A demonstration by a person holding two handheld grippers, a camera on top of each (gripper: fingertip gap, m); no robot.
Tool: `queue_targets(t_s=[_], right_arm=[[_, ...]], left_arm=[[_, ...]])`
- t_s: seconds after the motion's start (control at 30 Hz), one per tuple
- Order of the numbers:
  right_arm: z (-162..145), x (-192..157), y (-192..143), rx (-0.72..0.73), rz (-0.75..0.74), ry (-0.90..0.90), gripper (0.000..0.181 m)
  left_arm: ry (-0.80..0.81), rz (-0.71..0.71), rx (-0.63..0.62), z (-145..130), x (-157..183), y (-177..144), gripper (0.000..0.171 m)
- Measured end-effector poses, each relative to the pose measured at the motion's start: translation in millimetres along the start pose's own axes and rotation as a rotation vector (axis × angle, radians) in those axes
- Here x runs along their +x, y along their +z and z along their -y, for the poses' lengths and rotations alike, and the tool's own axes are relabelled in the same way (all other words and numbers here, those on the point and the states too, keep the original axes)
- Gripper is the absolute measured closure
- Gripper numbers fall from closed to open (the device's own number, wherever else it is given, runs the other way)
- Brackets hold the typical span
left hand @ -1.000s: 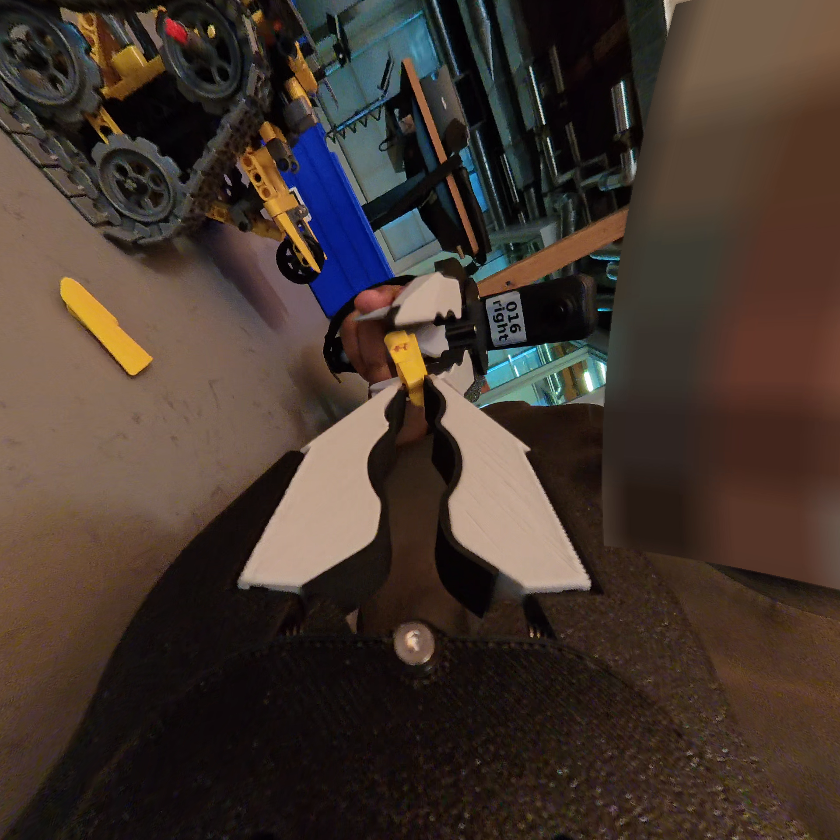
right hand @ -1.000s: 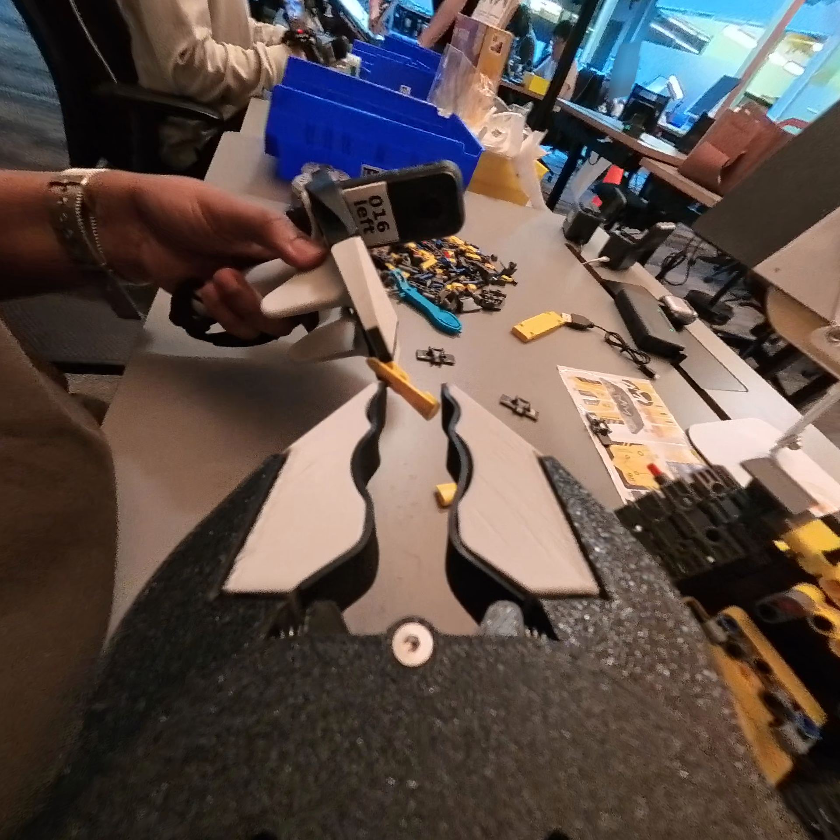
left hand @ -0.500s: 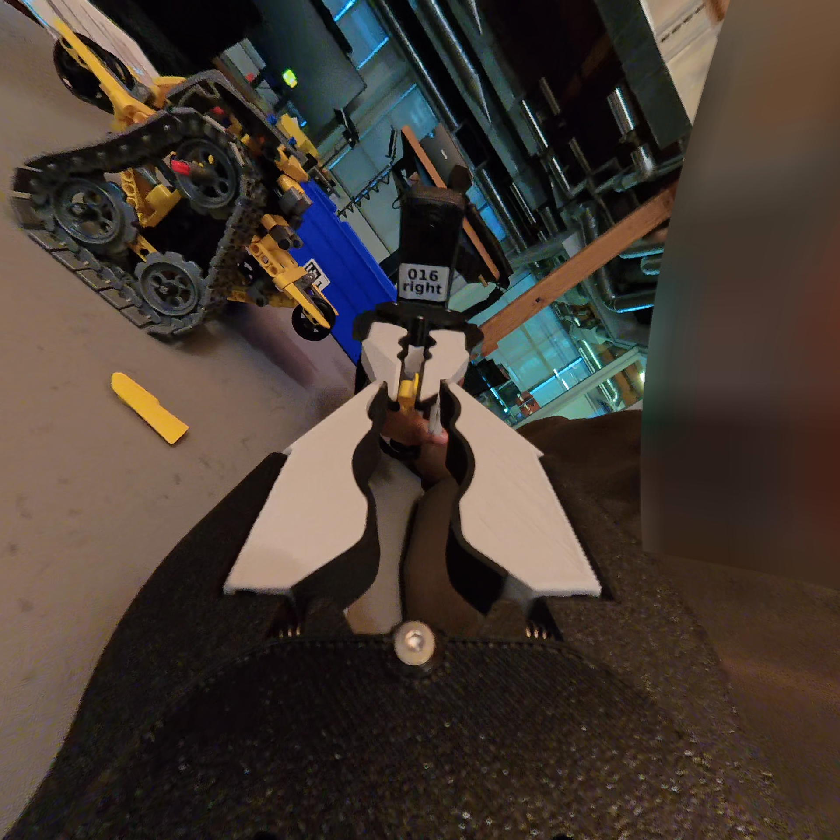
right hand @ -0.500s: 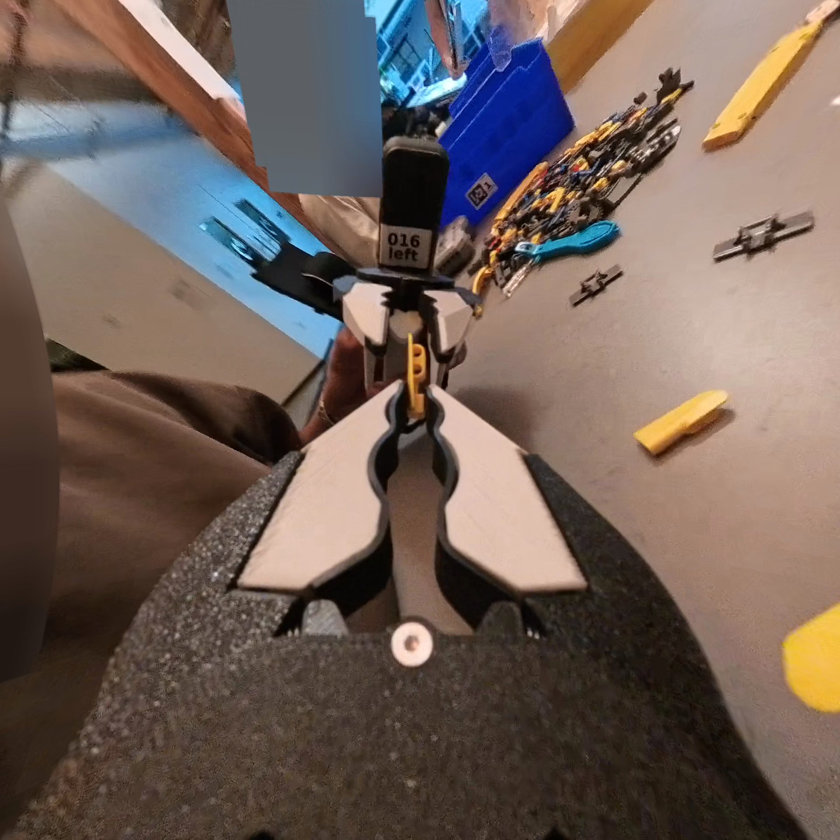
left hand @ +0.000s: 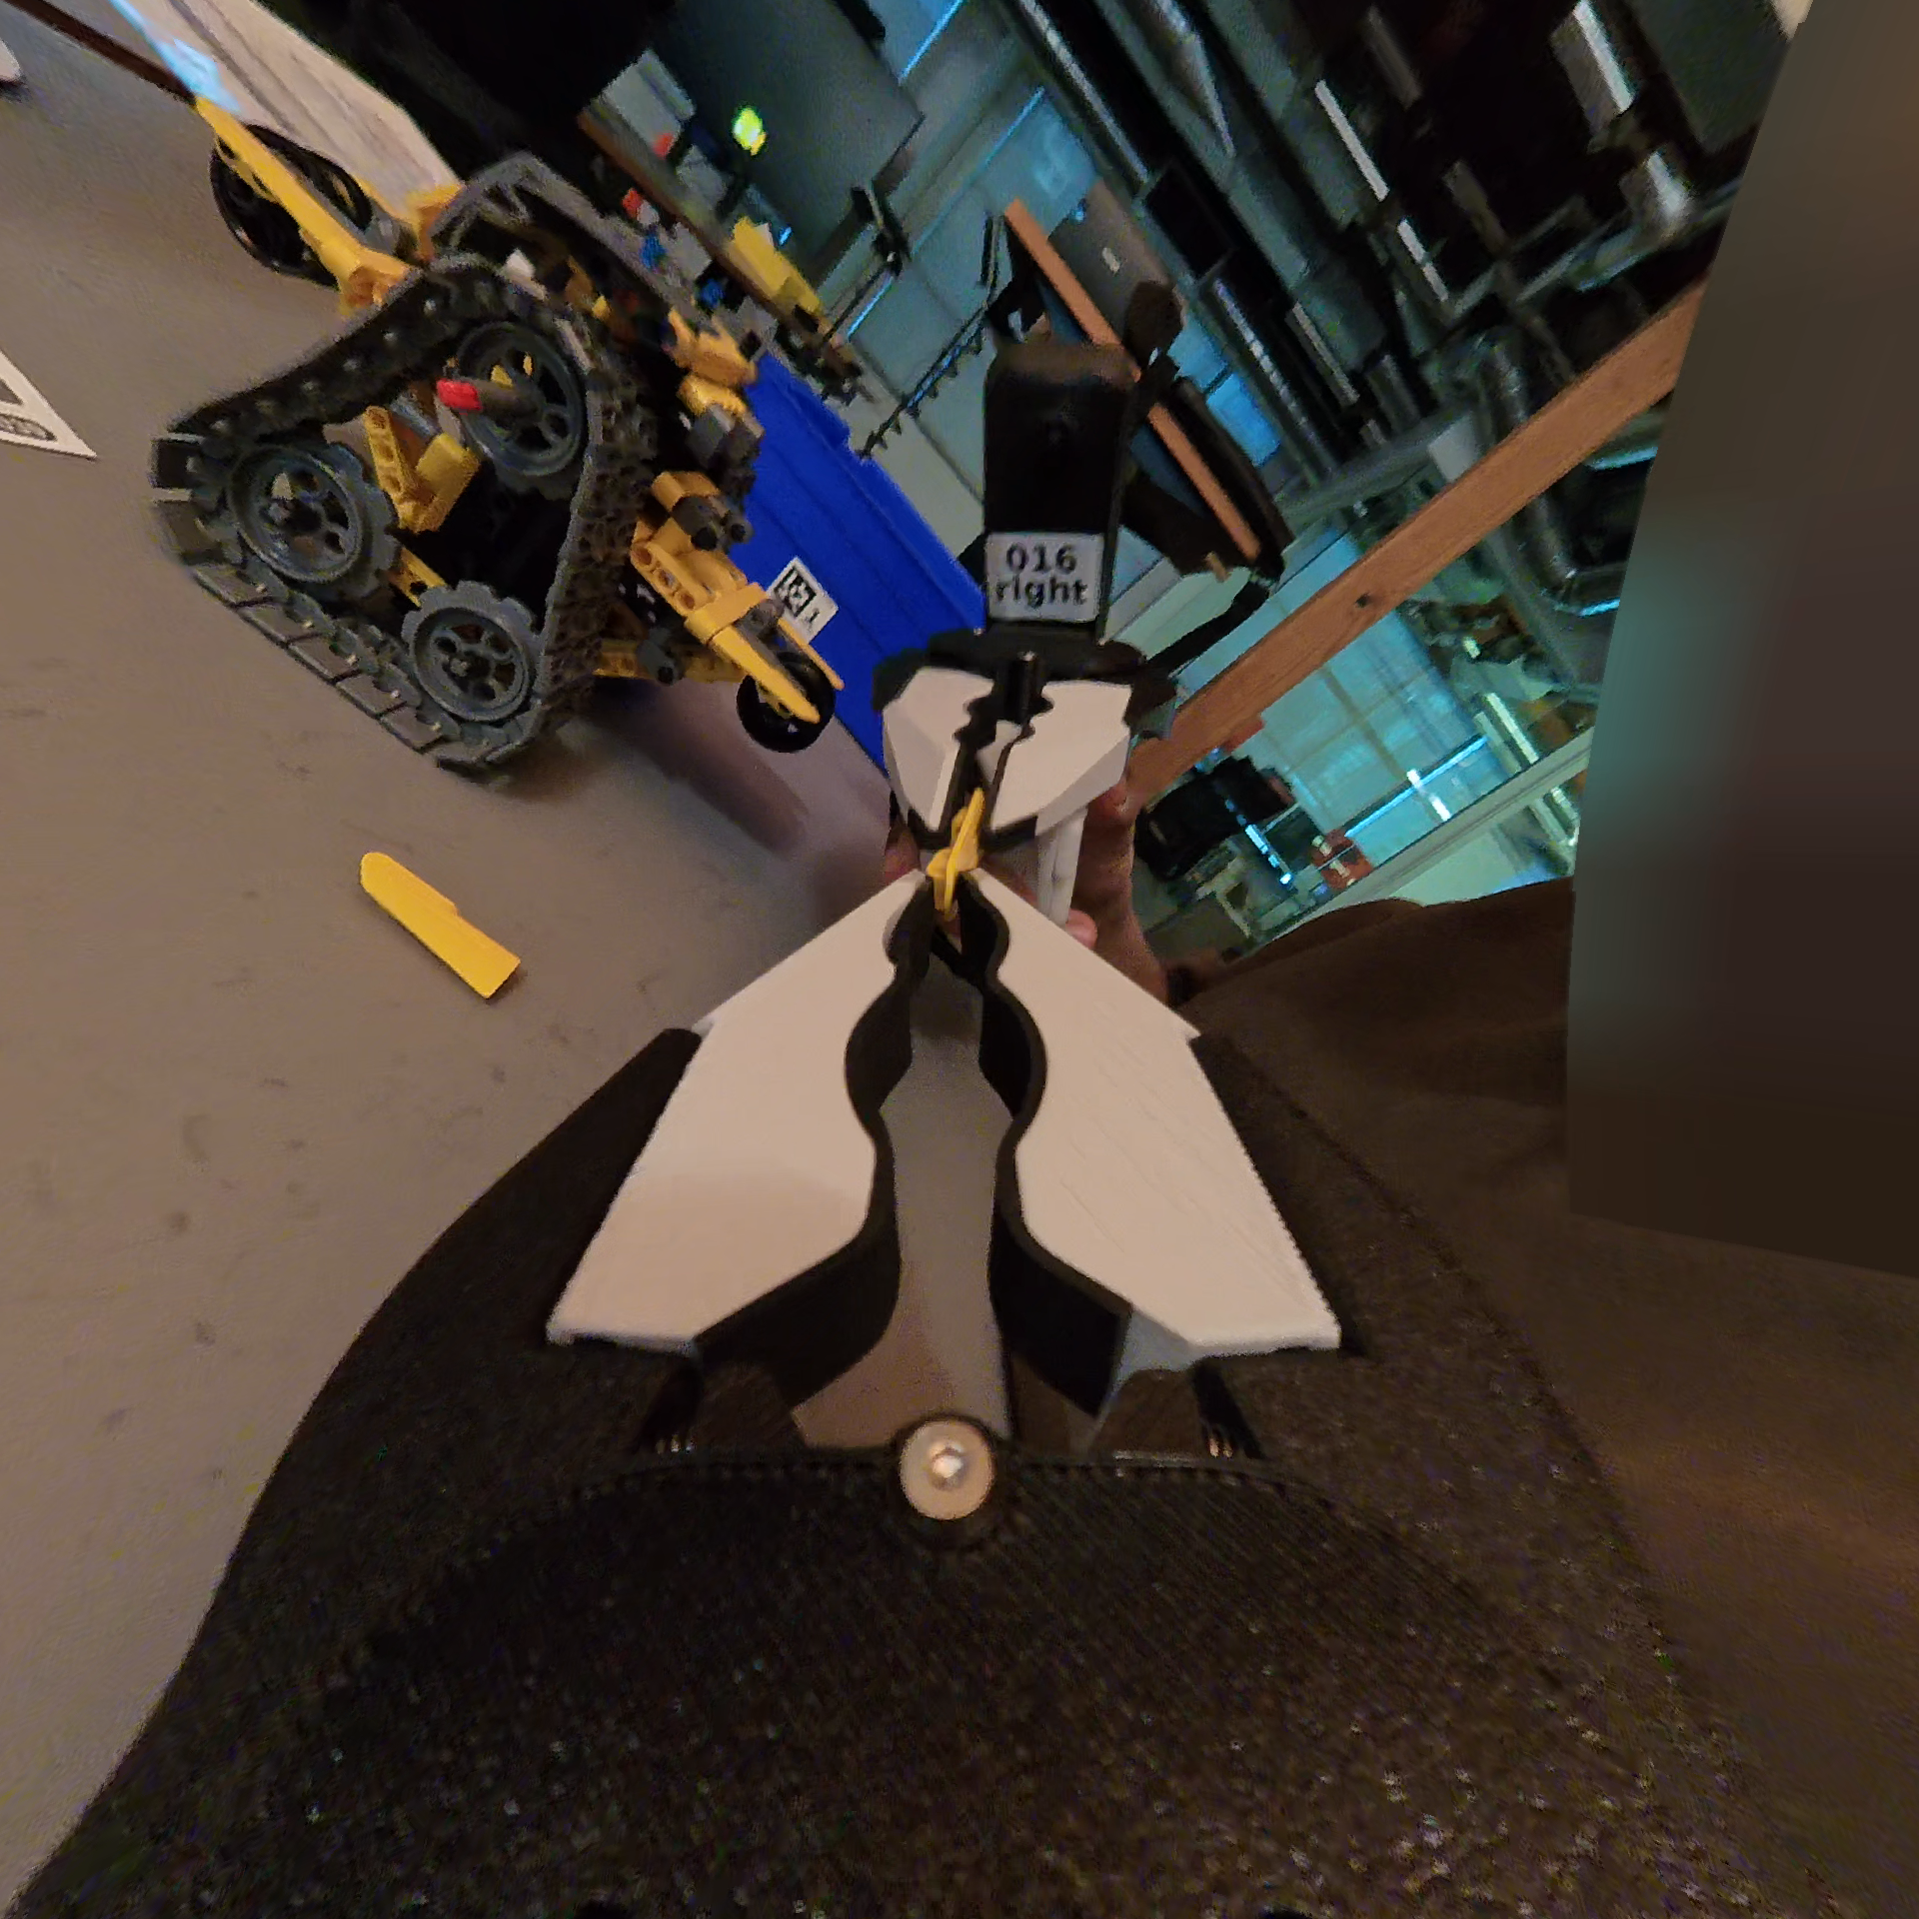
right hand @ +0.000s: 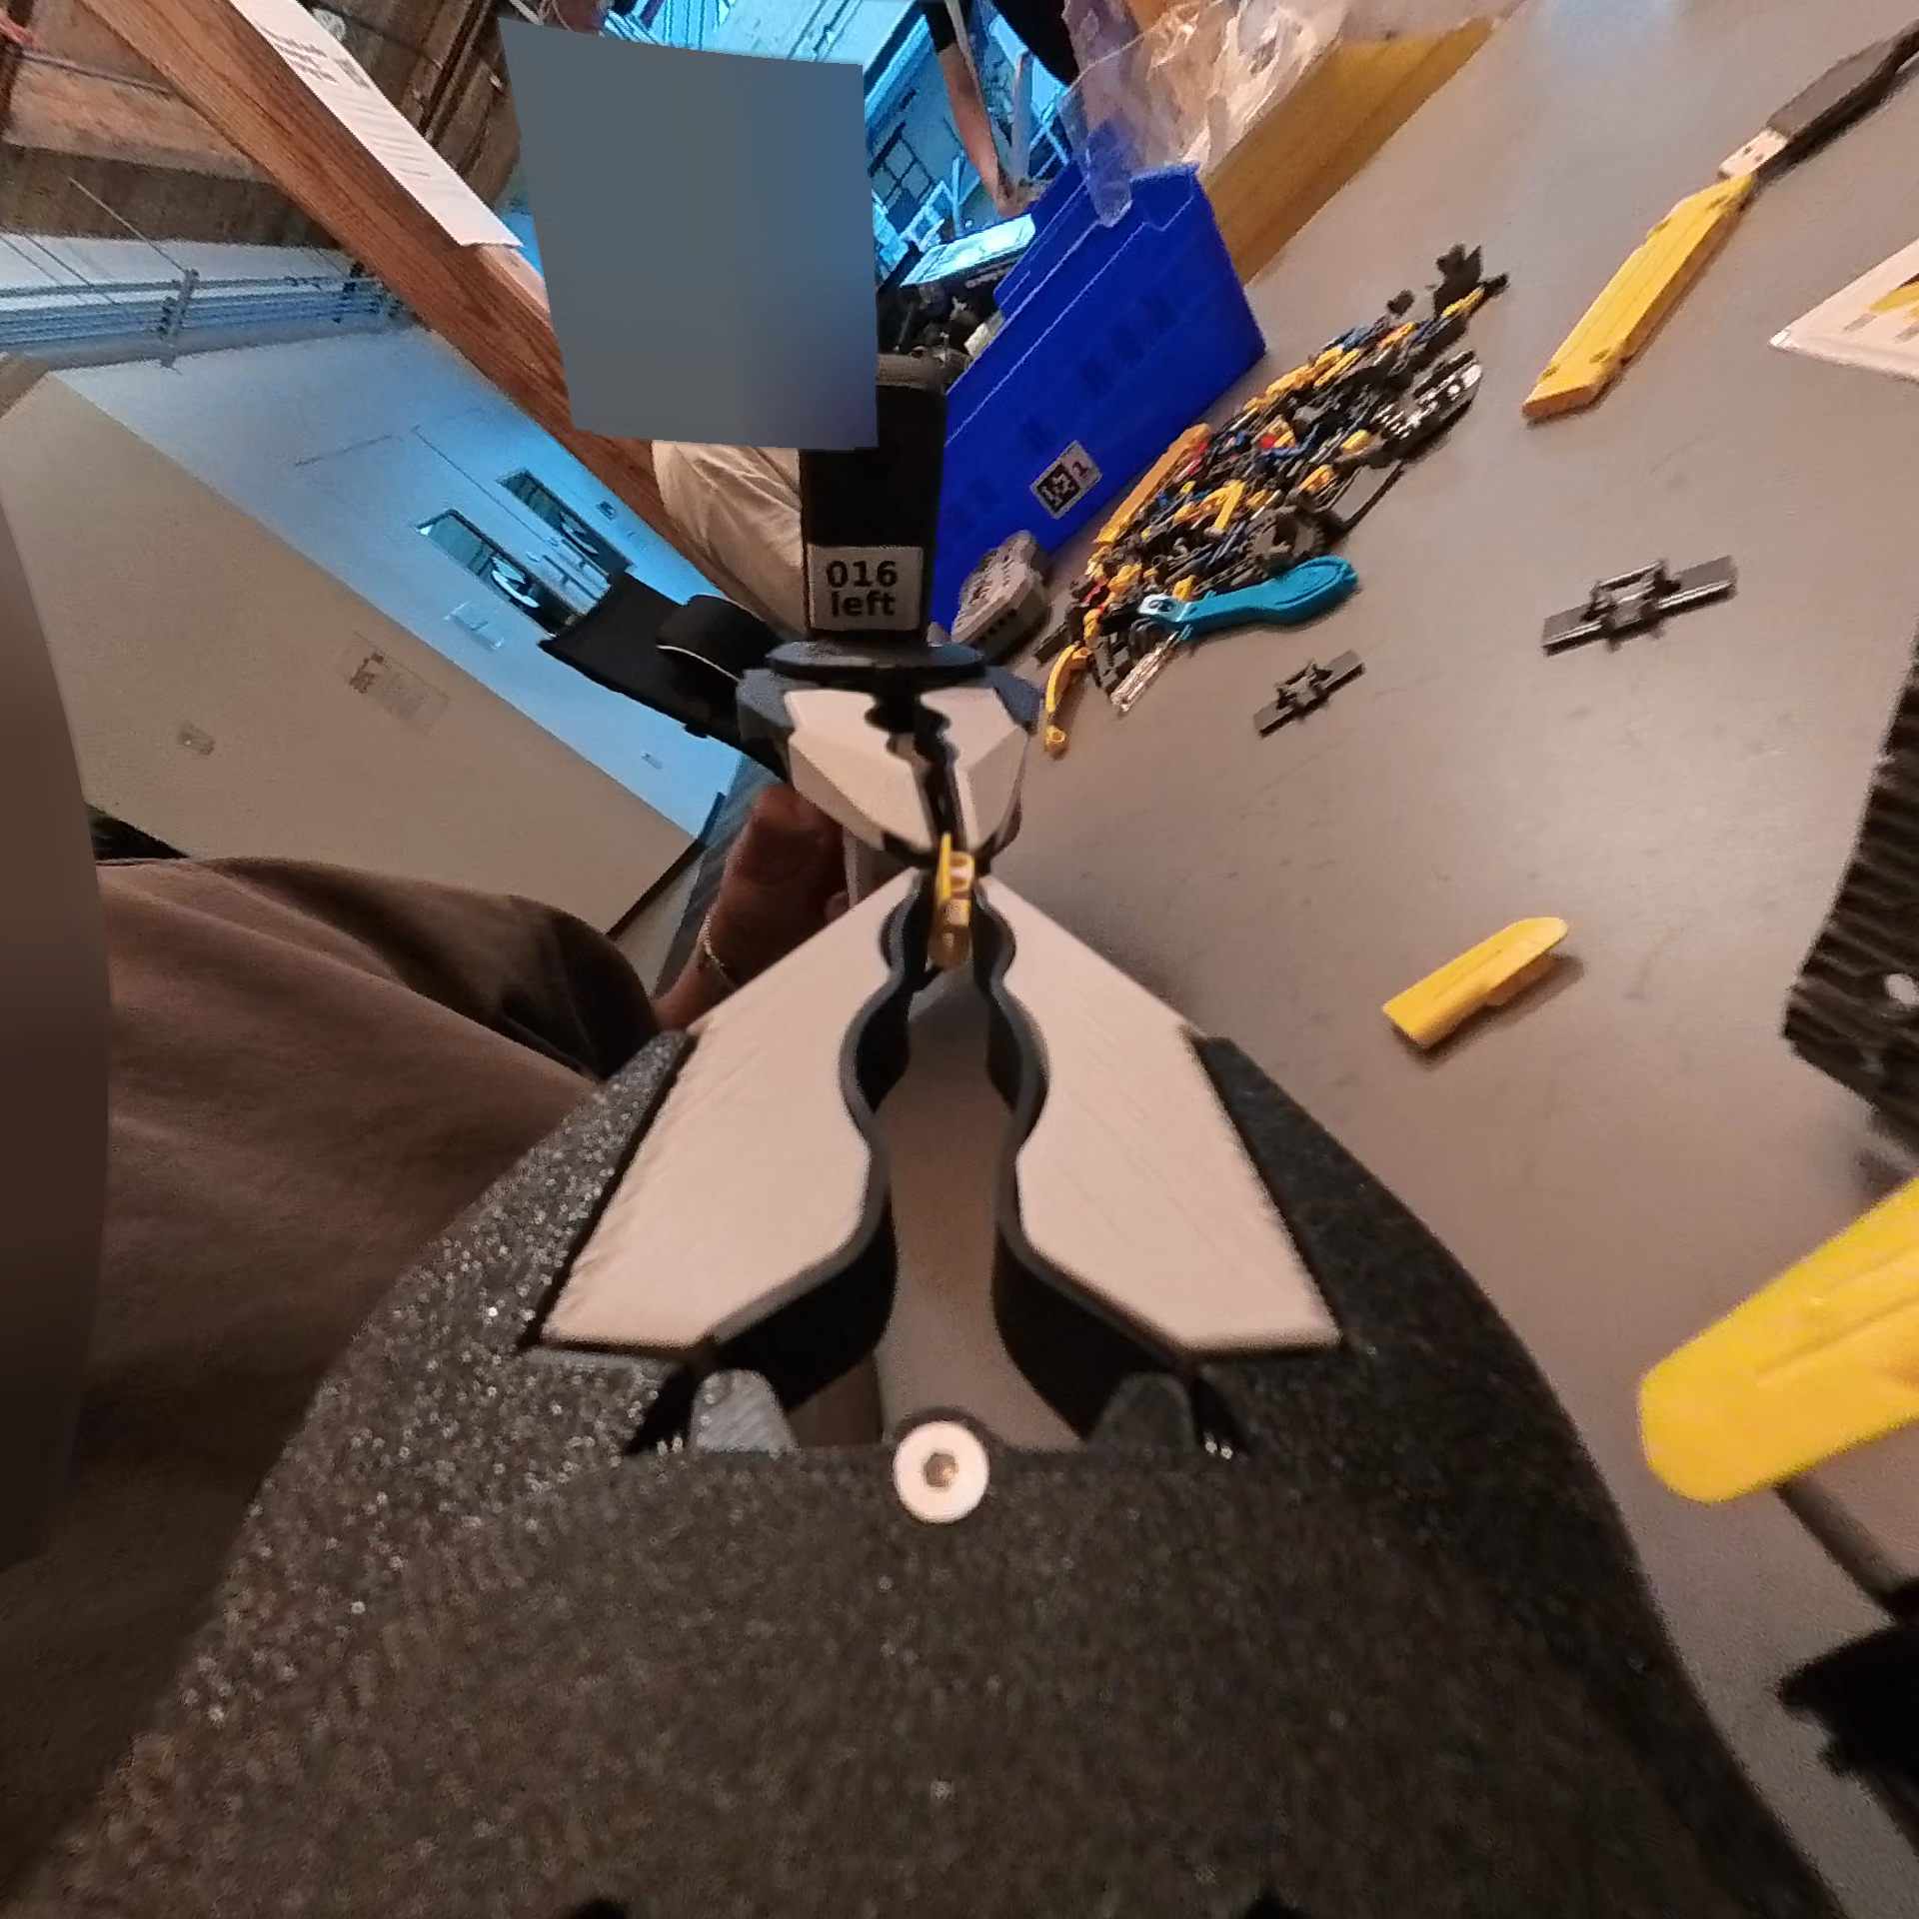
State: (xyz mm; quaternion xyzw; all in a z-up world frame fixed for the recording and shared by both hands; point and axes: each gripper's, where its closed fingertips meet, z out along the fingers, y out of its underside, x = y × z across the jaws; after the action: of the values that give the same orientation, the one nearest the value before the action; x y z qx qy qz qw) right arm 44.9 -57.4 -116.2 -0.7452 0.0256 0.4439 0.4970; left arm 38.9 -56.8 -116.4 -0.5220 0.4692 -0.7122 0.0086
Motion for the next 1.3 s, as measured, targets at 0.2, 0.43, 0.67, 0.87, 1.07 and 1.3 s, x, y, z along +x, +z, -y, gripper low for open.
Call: queue_targets(t_s=[0.2,0.43,0.67,0.87,1.07,1.3], right_arm=[[0,5,-1,-0.013,-0.091,-0.121,0.175],[4,12,-4,-0.010,-0.203,-0.272,0.150],[4,30,-8,-0.088,-0.551,-0.767,0.137],[-10,29,6,-0.150,-0.634,-0.958,0.132],[-6,26,5,-0.129,-0.676,-1.029,0.133],[-18,25,11,-0.190,-0.673,-1.097,0.150]], left_arm=[[0.043,0.055,-0.114,-23,-2,9,0.171],[-0.018,0.111,-0.078,-21,-19,4,0.171],[-0.121,0.131,0.007,-14,-33,-5,0.171],[-0.174,0.086,0.032,-14,-31,-2,0.171],[-0.177,0.083,0.035,-16,-28,1,0.171],[-0.164,0.113,0.021,-27,-24,9,0.171]])
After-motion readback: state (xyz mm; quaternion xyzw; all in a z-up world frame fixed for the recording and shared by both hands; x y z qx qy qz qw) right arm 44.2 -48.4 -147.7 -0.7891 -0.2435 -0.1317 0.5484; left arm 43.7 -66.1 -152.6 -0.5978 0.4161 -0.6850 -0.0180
